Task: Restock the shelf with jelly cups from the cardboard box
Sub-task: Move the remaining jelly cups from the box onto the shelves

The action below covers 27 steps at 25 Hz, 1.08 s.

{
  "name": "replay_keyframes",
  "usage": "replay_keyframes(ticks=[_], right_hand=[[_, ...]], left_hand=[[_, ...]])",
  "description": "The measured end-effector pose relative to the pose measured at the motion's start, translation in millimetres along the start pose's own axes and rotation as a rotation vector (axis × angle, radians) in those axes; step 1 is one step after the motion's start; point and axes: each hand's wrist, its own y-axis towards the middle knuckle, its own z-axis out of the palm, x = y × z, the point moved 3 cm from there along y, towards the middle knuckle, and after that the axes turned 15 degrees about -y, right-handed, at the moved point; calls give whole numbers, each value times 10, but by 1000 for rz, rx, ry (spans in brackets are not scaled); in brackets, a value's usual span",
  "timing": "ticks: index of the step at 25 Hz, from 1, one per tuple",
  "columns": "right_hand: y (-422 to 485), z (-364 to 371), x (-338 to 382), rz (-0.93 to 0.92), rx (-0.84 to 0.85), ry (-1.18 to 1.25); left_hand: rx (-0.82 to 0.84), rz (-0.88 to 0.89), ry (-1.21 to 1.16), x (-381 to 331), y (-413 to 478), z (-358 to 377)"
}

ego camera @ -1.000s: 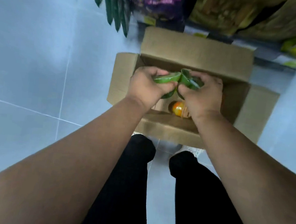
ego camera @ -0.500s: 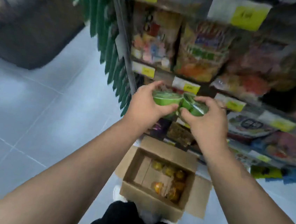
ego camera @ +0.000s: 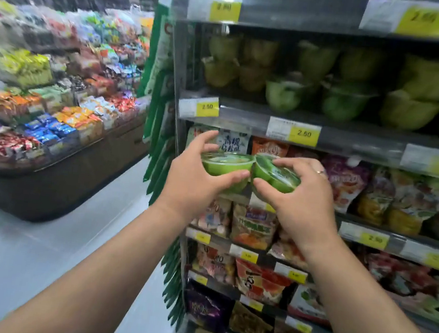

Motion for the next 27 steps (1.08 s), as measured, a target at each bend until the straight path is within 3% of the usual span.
replay_keyframes(ticks=[11, 17, 23, 27], right_hand=[[1038, -203, 836, -44, -327, -135], [1283, -546, 735, 56, -545, -238], [1293, -800, 413, 182, -645, -289], [1360, -848, 256, 251, -583, -304]], left_hand=[[47, 256, -26, -473, 1372, -350], [130, 332, -152, -689, 1749, 60], [140, 303, -271, -845, 1716, 594], [191, 302, -292, -877, 1613, 828]])
